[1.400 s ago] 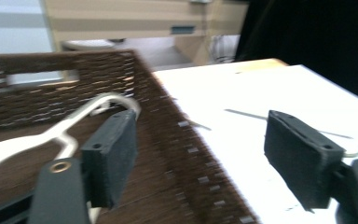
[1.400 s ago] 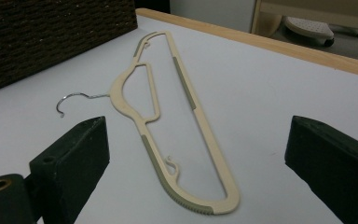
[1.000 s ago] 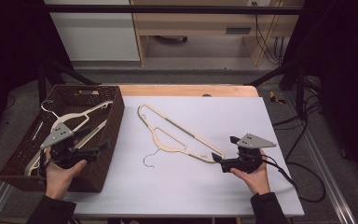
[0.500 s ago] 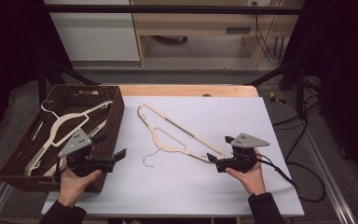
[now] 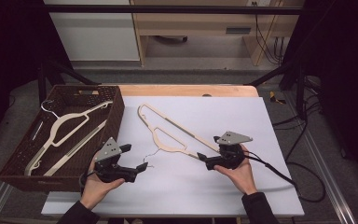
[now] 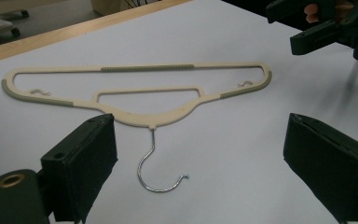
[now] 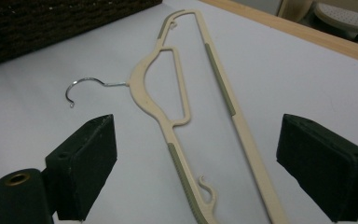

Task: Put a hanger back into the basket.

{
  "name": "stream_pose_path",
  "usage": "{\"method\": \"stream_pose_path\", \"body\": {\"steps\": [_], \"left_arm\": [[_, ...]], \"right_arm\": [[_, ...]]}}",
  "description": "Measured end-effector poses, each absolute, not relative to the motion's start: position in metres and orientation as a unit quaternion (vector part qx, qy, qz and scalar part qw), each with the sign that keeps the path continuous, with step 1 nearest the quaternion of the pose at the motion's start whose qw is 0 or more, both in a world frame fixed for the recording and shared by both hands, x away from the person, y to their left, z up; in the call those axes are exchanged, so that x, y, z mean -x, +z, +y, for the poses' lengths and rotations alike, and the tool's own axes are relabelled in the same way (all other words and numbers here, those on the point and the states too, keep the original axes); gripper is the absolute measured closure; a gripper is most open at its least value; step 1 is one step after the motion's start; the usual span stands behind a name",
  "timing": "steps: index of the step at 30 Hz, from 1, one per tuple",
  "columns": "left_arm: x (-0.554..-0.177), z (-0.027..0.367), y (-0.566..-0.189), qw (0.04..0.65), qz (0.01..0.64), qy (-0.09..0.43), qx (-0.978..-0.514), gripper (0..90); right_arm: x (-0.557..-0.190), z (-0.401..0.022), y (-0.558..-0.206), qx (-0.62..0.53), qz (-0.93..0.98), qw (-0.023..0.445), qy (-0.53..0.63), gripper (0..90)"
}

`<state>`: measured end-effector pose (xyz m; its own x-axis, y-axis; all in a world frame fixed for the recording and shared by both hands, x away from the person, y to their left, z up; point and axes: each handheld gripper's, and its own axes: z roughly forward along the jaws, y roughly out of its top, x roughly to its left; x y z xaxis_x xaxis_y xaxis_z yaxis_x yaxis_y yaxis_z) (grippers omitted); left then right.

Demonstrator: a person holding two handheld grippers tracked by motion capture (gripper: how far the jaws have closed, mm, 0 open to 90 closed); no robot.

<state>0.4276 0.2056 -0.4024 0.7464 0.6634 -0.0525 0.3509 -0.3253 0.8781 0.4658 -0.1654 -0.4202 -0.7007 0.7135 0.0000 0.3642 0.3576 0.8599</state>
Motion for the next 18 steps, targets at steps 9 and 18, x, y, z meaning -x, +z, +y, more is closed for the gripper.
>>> {"method": "stream_pose_path", "body": {"steps": [9,18], "left_arm": [[-0.433,0.205,-0.411,0.484,0.327,0.151,-0.798,9.6],[-0.436,0.209,-0.414,0.485,0.335,0.151,-0.794,10.2]], "right_arm": [[-0.481,-0.144,-0.436,-0.329,0.826,0.167,0.425,24.7],[-0.502,-0.125,-0.461,-0.323,0.858,0.148,0.371,42.3]]}}
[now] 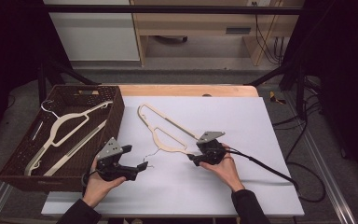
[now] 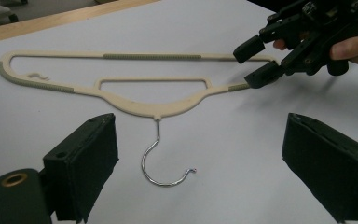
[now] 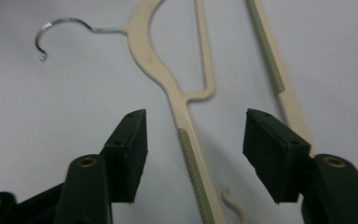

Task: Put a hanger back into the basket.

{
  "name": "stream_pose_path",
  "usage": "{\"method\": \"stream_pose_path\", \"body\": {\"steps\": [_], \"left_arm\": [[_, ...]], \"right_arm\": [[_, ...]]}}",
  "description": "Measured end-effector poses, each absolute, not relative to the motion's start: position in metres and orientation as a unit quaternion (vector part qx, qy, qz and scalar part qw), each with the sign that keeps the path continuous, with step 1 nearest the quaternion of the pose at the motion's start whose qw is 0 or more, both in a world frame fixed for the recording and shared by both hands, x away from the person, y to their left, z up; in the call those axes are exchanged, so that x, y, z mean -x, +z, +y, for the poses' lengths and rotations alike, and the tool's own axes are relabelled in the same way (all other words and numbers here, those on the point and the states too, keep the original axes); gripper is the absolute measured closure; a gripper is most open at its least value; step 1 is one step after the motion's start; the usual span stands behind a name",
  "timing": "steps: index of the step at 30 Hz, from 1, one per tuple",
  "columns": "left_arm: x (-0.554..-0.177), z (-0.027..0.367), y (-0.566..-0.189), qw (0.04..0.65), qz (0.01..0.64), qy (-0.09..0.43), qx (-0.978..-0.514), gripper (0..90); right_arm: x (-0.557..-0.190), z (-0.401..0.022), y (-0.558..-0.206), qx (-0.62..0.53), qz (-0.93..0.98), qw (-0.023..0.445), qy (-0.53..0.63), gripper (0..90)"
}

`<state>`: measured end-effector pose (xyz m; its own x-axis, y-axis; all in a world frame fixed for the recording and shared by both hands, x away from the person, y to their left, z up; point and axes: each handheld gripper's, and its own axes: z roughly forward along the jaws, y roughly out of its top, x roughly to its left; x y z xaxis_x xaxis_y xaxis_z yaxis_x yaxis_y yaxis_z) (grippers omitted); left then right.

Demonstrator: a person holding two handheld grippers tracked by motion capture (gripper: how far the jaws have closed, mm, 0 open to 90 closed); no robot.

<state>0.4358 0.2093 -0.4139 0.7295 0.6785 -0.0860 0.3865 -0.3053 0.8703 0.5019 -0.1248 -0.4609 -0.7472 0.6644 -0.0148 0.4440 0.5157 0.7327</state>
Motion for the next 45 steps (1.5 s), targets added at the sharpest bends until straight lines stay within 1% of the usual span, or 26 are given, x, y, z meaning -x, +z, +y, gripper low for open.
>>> {"method": "stream_pose_path", "body": {"steps": [9,12,18,27,36,42,45], "left_arm": [[-0.435,0.208,-0.415,0.483,0.332,0.153,-0.795,10.7],[-0.436,0.209,-0.415,0.484,0.333,0.153,-0.795,10.9],[-0.436,0.207,-0.416,0.48,0.331,0.152,-0.798,11.1],[-0.441,0.203,-0.419,0.476,0.334,0.147,-0.8,12.5],[-0.459,0.187,-0.421,0.453,0.342,0.148,-0.81,14.4],[-0.479,0.177,-0.429,0.435,0.351,0.148,-0.816,18.2],[-0.487,0.172,-0.435,0.422,0.353,0.15,-0.822,21.7]], "right_arm": [[-0.509,-0.122,-0.474,-0.324,0.875,0.138,0.334,62.9],[-0.509,-0.122,-0.473,-0.322,0.877,0.123,0.334,70.2],[-0.513,-0.123,-0.472,-0.317,0.882,0.11,0.331,76.6],[-0.512,-0.124,-0.472,-0.287,0.89,0.116,0.335,79.0],[-0.507,-0.124,-0.468,-0.297,0.887,0.09,0.341,79.6],[-0.503,-0.127,-0.46,-0.296,0.883,0.092,0.352,79.8],[-0.502,-0.128,-0.457,-0.293,0.885,0.091,0.351,79.8]]}}
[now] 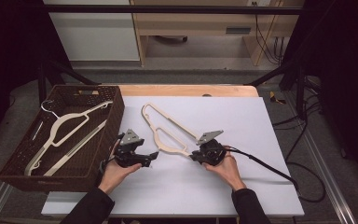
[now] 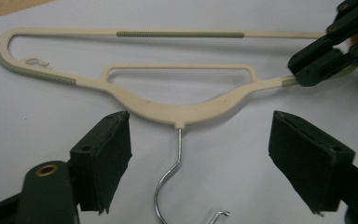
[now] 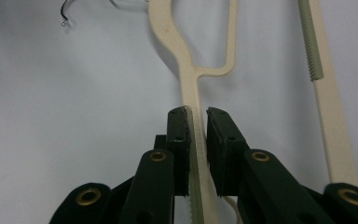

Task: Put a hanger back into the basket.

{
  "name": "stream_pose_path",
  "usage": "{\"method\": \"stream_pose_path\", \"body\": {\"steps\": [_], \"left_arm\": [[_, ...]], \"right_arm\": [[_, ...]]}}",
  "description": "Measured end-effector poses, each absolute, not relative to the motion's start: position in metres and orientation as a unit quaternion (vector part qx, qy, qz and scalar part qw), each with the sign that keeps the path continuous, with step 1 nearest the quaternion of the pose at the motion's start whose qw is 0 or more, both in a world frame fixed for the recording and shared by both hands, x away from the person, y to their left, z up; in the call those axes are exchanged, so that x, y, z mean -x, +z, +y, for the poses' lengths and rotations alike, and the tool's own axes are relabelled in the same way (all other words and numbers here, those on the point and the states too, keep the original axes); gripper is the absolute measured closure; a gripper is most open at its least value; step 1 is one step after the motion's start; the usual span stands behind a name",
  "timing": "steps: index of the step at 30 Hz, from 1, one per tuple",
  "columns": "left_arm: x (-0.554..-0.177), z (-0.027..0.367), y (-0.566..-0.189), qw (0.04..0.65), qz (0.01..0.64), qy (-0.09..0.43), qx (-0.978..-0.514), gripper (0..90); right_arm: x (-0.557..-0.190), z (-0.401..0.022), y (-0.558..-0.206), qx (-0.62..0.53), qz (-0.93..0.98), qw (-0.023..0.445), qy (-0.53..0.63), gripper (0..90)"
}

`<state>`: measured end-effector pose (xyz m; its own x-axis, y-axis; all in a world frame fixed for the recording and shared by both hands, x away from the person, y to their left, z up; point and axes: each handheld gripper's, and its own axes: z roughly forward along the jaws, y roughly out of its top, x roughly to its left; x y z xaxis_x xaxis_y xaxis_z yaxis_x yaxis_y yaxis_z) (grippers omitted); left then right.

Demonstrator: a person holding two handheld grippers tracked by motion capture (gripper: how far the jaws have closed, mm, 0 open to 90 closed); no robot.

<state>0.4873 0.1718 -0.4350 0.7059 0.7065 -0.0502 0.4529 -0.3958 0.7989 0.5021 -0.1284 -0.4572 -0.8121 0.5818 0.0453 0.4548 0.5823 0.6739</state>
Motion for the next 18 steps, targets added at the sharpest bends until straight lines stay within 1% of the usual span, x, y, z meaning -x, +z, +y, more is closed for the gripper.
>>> {"method": "stream_pose_path", "body": {"steps": [7,12,18], "left_arm": [[-0.504,0.164,-0.455,0.385,0.355,0.149,-0.839,34.0],[-0.511,0.163,-0.463,0.374,0.35,0.14,-0.848,43.2],[-0.515,0.16,-0.471,0.361,0.345,0.13,-0.856,51.9]], "right_arm": [[-0.5,-0.129,-0.453,-0.298,0.88,0.092,0.358,79.8],[-0.499,-0.129,-0.453,-0.293,0.881,0.091,0.361,79.8],[-0.498,-0.13,-0.451,-0.295,0.879,0.091,0.363,79.8]]}}
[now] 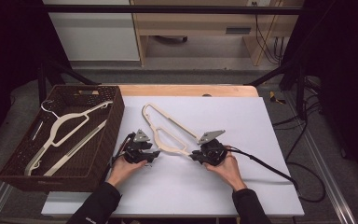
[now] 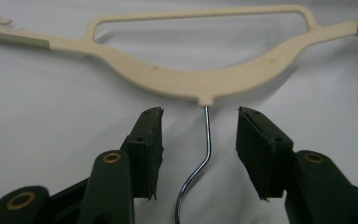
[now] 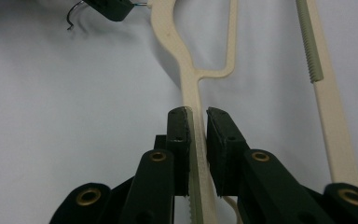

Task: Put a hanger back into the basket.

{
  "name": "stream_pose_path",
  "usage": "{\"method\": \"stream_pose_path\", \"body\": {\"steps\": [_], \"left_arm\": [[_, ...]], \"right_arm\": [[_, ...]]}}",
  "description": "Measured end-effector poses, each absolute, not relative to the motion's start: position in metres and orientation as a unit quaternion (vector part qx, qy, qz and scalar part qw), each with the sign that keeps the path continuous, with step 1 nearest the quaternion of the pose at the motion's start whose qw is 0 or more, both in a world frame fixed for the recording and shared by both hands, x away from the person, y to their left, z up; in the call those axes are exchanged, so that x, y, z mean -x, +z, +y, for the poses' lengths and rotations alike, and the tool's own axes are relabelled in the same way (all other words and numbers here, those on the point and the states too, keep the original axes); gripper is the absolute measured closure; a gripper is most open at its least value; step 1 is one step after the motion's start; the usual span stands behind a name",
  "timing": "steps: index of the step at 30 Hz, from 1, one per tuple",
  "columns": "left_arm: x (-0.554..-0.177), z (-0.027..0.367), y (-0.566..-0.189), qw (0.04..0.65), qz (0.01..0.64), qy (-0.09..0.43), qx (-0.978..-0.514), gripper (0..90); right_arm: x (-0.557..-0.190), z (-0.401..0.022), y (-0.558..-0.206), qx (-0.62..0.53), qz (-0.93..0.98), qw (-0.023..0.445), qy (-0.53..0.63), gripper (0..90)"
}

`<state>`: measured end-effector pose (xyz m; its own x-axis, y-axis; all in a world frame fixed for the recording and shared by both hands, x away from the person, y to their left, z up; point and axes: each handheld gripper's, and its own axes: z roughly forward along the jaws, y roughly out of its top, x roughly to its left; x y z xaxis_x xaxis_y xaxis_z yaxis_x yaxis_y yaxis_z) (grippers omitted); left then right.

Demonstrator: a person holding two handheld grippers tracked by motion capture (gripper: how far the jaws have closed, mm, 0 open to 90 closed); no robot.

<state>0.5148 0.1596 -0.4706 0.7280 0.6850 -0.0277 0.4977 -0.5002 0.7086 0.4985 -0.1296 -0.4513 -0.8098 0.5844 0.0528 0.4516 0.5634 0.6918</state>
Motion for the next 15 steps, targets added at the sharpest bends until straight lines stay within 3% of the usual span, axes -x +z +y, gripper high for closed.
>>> {"method": "stream_pose_path", "body": {"steps": [15], "left_arm": [[-0.5145,0.1566,-0.4734,0.352,0.333,0.122,-0.866,87.2]], "right_arm": [[-0.4964,-0.1303,-0.4483,-0.294,0.876,0.087,0.372,79.9]]}}
